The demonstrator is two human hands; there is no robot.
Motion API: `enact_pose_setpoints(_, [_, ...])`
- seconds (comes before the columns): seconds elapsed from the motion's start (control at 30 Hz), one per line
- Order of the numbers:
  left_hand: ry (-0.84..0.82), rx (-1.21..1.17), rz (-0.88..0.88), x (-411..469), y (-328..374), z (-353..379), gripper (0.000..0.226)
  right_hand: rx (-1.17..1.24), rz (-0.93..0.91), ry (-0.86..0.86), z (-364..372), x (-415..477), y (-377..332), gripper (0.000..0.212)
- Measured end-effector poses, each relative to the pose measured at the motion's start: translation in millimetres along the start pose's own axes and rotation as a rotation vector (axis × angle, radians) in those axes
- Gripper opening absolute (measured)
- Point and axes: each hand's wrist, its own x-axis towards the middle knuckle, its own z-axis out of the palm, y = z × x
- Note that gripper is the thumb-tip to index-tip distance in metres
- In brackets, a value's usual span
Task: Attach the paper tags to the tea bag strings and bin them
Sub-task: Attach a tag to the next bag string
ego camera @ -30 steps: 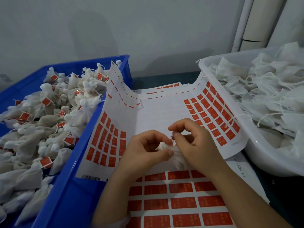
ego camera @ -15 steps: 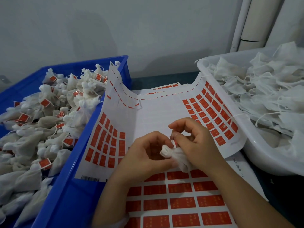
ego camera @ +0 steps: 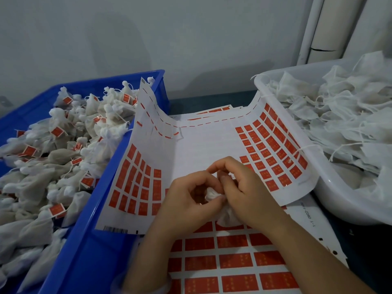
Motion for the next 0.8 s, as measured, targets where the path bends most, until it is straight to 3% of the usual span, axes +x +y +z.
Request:
enact_pose_setpoints(0.4, [-0.09, -0.082, -0.034, -2.0, 0.6, -3.4, 0.016, 0.042, -0.008, 0.032, -4.3, 2.5, 3.3, 0.026])
enact_pose_setpoints(0.8, [0.06, -0.09, -0.047, 0.3, 0.5, -2.8, 0.015, 0.141, -0.024, 0.131, -7.8, 4.2, 1.5, 0.034])
